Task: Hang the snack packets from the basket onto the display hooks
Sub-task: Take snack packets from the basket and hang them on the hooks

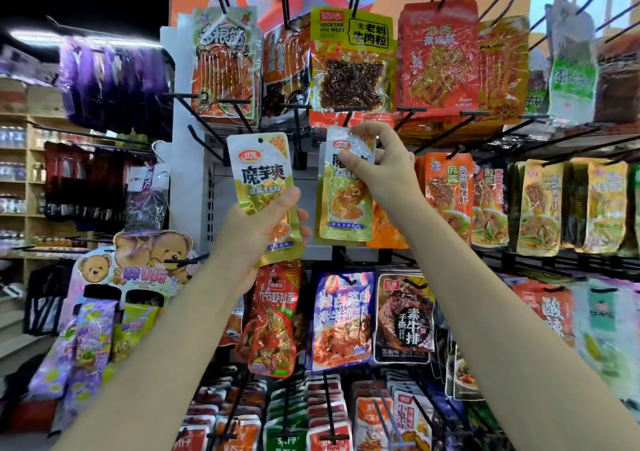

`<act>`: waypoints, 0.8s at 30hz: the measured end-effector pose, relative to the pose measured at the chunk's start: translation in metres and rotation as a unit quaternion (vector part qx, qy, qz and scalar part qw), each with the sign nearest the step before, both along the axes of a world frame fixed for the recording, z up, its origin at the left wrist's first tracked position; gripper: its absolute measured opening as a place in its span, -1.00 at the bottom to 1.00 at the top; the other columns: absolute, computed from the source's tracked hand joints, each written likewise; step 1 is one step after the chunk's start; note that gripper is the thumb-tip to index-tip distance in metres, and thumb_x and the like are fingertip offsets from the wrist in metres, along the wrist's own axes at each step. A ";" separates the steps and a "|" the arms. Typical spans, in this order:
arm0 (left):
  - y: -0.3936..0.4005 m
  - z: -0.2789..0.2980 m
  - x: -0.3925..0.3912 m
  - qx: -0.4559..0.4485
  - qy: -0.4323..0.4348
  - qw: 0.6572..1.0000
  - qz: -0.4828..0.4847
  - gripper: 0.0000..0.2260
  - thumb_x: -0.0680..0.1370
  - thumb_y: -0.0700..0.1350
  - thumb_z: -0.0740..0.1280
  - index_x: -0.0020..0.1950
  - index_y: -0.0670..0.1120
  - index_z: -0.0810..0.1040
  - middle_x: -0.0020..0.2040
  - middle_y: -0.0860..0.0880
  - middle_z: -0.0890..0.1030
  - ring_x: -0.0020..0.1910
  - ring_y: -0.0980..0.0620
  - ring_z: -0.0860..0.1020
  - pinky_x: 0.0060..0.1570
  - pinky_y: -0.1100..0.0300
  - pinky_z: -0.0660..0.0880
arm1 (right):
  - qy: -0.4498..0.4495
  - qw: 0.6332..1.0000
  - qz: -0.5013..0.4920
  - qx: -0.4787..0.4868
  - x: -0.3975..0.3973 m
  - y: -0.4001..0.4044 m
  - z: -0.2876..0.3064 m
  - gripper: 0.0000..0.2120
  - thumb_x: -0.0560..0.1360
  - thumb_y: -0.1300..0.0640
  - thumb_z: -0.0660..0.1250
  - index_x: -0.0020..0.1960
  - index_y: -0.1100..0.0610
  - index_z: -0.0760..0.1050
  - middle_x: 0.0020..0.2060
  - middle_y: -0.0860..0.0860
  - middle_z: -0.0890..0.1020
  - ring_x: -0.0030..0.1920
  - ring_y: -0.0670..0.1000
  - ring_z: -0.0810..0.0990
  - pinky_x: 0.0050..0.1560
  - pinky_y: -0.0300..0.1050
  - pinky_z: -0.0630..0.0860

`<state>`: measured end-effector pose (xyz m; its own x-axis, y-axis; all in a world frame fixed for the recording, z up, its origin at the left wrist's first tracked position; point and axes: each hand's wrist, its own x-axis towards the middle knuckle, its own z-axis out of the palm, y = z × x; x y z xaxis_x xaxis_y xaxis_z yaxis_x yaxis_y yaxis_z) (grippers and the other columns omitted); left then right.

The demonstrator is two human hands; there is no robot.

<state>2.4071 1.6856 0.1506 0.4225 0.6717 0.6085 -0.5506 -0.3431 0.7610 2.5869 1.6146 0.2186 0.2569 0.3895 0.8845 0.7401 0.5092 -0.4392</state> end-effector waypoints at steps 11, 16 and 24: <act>-0.007 -0.001 0.002 -0.001 0.007 1.000 0.011 -0.84 0.57 -0.06 0.42 0.00 -0.16 0.59 -0.19 -0.15 0.70 -0.28 -0.11 0.68 -0.38 0.13 0.60 | -0.017 1.000 -0.021 -0.011 0.003 0.003 0.003 -0.70 0.53 0.04 0.47 0.20 -0.09 0.47 -0.27 -0.37 0.52 -0.25 -0.25 0.40 0.19 0.33 0.52; -0.007 -0.002 0.000 -0.001 0.014 1.000 0.002 -0.83 0.58 -0.05 0.41 0.04 -0.15 0.58 -0.18 -0.14 0.71 -0.26 -0.11 0.69 -0.35 0.11 0.62 | -0.013 1.000 -0.027 0.007 0.005 -0.001 0.002 -0.72 0.54 0.06 0.47 0.20 -0.08 0.48 -0.04 -0.17 0.58 -0.13 -0.22 0.43 0.10 0.09 0.49; -0.008 -0.001 0.002 0.004 0.018 1.000 0.006 -0.81 0.58 -0.05 0.40 0.04 -0.17 0.60 -0.17 -0.15 0.71 -0.25 -0.13 0.69 -0.35 0.11 0.61 | -0.009 0.999 -0.047 -0.014 -0.002 -0.007 0.000 -0.68 0.57 0.07 0.43 0.30 0.03 0.54 0.00 -0.22 0.55 0.02 -0.23 0.45 0.17 -0.11 0.38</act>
